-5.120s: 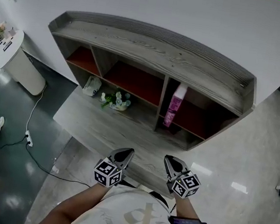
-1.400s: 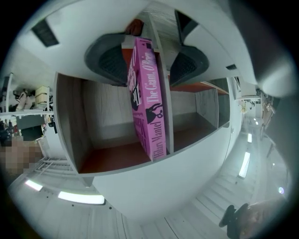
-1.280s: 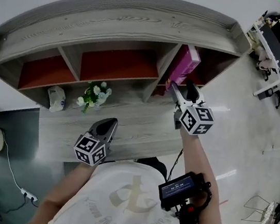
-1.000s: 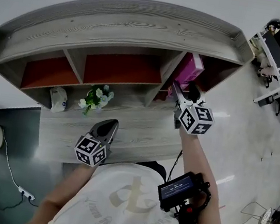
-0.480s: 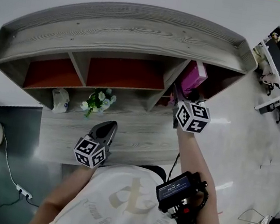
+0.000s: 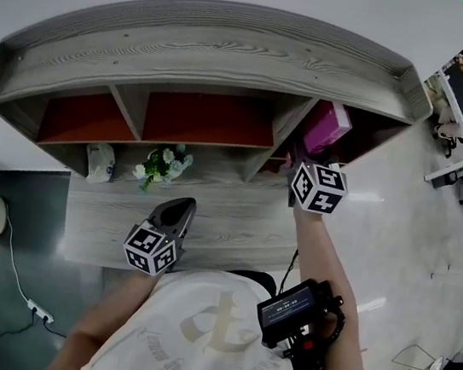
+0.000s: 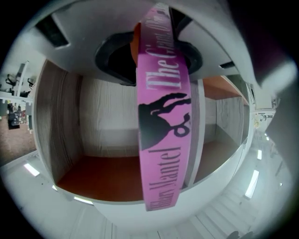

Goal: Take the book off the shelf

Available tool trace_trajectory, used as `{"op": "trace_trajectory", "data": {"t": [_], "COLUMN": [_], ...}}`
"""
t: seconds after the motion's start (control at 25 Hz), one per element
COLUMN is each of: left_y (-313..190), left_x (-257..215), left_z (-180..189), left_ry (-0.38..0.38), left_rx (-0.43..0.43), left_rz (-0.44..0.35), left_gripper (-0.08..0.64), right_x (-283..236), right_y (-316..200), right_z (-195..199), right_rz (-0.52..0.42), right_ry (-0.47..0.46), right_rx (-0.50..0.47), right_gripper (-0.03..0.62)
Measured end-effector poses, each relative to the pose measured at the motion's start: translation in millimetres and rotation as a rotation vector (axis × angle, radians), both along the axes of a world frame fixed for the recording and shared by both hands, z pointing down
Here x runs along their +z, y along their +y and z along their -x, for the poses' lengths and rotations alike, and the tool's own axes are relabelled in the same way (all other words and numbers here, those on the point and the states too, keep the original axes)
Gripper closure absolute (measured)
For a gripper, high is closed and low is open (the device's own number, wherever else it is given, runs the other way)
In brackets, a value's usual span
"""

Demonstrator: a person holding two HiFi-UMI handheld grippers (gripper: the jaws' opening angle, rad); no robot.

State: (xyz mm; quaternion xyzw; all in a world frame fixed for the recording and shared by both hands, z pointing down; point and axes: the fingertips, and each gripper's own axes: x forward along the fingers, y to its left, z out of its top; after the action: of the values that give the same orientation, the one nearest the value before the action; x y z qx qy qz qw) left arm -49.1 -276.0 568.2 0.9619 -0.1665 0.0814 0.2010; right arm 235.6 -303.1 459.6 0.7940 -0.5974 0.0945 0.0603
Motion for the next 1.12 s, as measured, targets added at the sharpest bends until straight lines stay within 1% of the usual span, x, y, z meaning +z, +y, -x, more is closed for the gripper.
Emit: {"op": "trace_trajectory", "data": {"t": [0.16, 0.44, 0.8, 1.12], "left_y": [0.0, -0.5, 4.5, 9.8], "left_x": [2.4, 6.7, 8.0, 7.3], "left_z": [-3.3, -9.8, -10.9, -9.0], "left_ry": [-0.005, -0.013, -0.024, -0.025], "left_rx": [0.001, 0.002, 0.012, 0.019], "left_rz": [0.005, 0.007, 0.007, 0.003], "left_gripper": [0.558, 0.558, 0.558, 0.558], "right_x": [1.2, 2.1, 2.2, 1.8], "right_y": [-2.1, -6.5, -3.6, 7.2], "right_z": [-0.8, -2.3, -3.6, 0.7], "right_rz": [0.001, -0.008, -0.02, -0.014], "right_ry": [0.017, 0.027, 0.004, 0.004], "right_rx": [-0.027, -0.055, -0.068, -0.078], "right_gripper": [0.433, 0.434, 0.442, 0.443]}}
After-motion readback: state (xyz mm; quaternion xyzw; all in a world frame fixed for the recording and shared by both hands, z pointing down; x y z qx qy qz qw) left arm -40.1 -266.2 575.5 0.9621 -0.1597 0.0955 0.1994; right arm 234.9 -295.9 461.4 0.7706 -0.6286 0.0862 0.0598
